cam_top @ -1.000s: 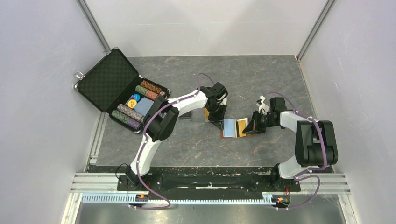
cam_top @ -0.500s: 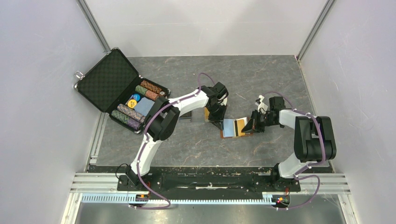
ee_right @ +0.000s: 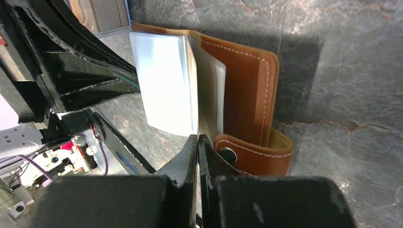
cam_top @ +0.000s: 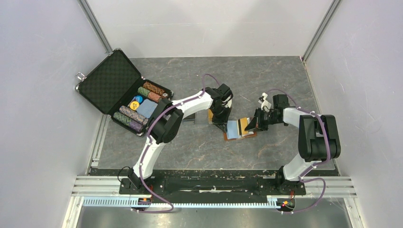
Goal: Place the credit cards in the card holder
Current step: Insert the credit card into the card holder.
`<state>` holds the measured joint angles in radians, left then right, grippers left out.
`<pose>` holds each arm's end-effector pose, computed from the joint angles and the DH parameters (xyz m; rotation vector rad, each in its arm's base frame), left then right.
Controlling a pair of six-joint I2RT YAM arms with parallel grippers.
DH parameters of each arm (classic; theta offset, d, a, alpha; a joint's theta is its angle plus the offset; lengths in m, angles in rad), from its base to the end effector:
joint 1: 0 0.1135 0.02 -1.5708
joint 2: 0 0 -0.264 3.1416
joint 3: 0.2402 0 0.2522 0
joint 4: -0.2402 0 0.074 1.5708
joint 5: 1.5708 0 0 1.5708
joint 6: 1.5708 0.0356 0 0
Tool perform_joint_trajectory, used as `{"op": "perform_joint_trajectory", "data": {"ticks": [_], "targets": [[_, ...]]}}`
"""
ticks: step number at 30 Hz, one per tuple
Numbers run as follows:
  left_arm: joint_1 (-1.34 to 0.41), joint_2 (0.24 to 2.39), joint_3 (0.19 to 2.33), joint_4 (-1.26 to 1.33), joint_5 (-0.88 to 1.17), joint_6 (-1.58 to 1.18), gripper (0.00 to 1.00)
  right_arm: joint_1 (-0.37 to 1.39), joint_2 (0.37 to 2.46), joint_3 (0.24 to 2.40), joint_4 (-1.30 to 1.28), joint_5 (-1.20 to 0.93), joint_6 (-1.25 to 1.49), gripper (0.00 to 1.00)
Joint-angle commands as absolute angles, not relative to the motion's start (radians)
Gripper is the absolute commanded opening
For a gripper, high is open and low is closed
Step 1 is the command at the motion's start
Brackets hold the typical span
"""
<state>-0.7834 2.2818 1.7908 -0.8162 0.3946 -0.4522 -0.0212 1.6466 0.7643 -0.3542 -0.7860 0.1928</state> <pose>0.3194 -0.3374 0.1478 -0.5805 -2.9845 0.7287 0.2750 0.0194 0.1320 0.0991 2.6652 1.1374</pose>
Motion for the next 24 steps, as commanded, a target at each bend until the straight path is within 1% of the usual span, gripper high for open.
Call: {"op": "perform_joint_trajectory", "data": {"ticks": [1, 6, 15, 16, 24], "targets": [[-0.799, 2.328, 1.808, -0.847, 0.330, -0.396, 0.03, -0.014, 1.632, 0.816, -0.363, -0.733, 0.170, 0.00], [-0.799, 2.317, 1.822, -0.851, 0.311, -0.394, 0.02, -0.011, 1.644, 0.805, -0.355, -0.738, 0.166, 0.00], [-0.799, 2.332, 1.828, -0.855, 0.323, -0.394, 0.02, -0.006, 1.644, 0.724, -0.310, -0.764, 0.192, 0.00], [-0.799, 2.332, 1.828, -0.856, 0.320, -0.394, 0.02, 0.022, 1.640, 0.717, -0.304, -0.766, 0.198, 0.00], [-0.802, 2.342, 1.847, -0.898, 0.264, -0.384, 0.02, 0.045, 1.635, 0.690, -0.252, -0.793, 0.230, 0.00]]}}
